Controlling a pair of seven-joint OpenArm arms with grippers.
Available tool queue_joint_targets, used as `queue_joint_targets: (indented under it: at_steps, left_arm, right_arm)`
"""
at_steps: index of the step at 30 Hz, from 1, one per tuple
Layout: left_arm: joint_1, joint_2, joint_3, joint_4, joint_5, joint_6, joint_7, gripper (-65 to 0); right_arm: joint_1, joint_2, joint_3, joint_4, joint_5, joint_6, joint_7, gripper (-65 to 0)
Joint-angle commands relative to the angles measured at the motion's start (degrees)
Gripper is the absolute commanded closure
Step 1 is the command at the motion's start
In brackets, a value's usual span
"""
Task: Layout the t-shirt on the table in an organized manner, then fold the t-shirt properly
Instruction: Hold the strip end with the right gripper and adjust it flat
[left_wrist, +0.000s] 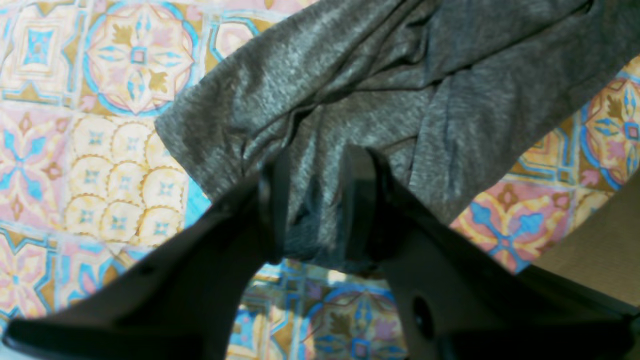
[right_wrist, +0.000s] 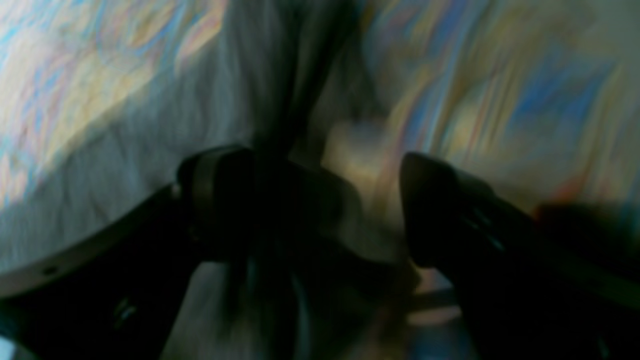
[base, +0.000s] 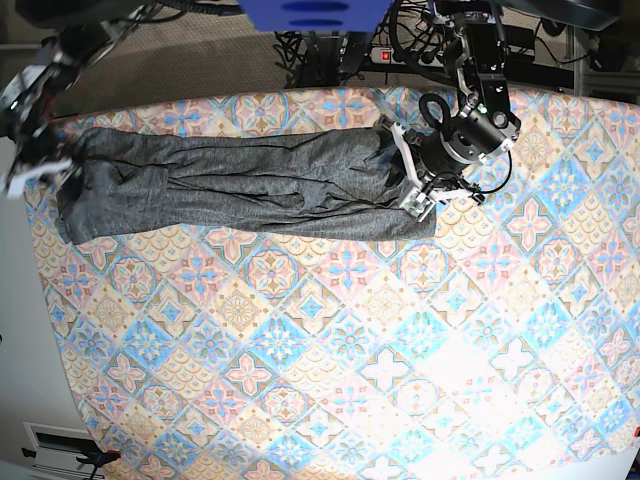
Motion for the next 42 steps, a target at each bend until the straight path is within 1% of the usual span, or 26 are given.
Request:
queue_joint_targets:
  at_steps: [1, 4, 8, 11, 14, 16, 18, 23, 25, 28, 33, 34, 37, 42]
  left_arm:
    - [-0.18, -0.02, 0.02, 1.13, -0.72, 0.12, -1.17, -17.3]
    - [-0.09, -0.02, 0.02, 1.13, -0.72, 0.12, -1.17, -17.3]
    - [-0.09, -0.02, -0.07, 1.13, -0.72, 0.12, -1.17, -17.3]
    - [-0.09, -0.02, -0.07, 1.13, -0.72, 0.12, -1.17, -17.3]
    - [-0.09, -0.02, -0.07, 1.13, -0.72, 0.12, -1.17, -17.3]
    - [-0.09, -0.02, -0.07, 1.13, -0.72, 0.12, -1.17, -17.3]
    - [-0.09, -0.02, -0.07, 1.13, -0.72, 0.12, -1.08, -17.3]
    - [-0.45, -0.02, 0.29, 1.13, -0.72, 0.12, -0.90, -17.3]
    - [-0.53, -0.02, 0.29, 1.13, -0.72, 0.12, -0.90, -17.3]
    - [-0.53, -0.02, 0.29, 1.13, -0.72, 0.12, -0.99, -17.3]
    - [-0.53, 0.07, 0.29, 1.13, -0.72, 0.12, -0.99, -17.3]
    - [-0.53, 0.07, 0.29, 1.13, -0.72, 0.12, -0.99, -17.3]
    - [-0.45, 0.07, 0.20, 1.13, -0.72, 0.12, -1.08, -17.3]
    - [-0.18, 0.07, 0.02, 1.13, -0.72, 0.12, -1.17, -17.3]
  right_arm:
    - [1.06, 2.53, 0.35, 0.90, 0.55, 0.23, 2.05, -44.8]
    - [1.32, 3.32, 0.35, -2.53, -0.33, 0.23, 2.05, -44.8]
    - [1.32, 5.52, 0.35, -9.92, -0.33, 0.23, 2.32, -44.8]
    - [1.32, 6.75, 0.35, -14.93, -0.33, 0.23, 6.54, -44.8]
    - [1.32, 6.93, 0.27, -20.29, -0.33, 0.23, 10.05, -44.8]
    - [1.14, 7.98, 0.27, -22.66, -0.33, 0.23, 9.17, -44.8]
    - [1.14, 7.98, 0.18, -22.93, -0.33, 0.23, 7.33, -44.8]
    - [0.97, 7.72, -0.17, -18.53, -0.42, 0.23, 1.44, -44.8]
    - [0.88, 7.10, -1.67, -14.05, -0.42, 0.23, -0.85, -44.8]
    - [0.53, 4.56, -6.42, -5.79, -0.42, 0.23, -2.87, -44.8]
    - [-4.92, -2.74, -10.99, 3.80, -0.42, 0.23, -4.19, -44.8]
    - [-5.45, -3.44, -12.22, 5.29, -0.42, 0.23, -4.19, -44.8]
    - [-5.71, -3.71, -15.21, 8.19, -0.42, 0.23, -4.19, -44.8]
    - [-5.98, -3.71, -15.82, 8.28, -0.42, 0.23, -4.19, -44.7]
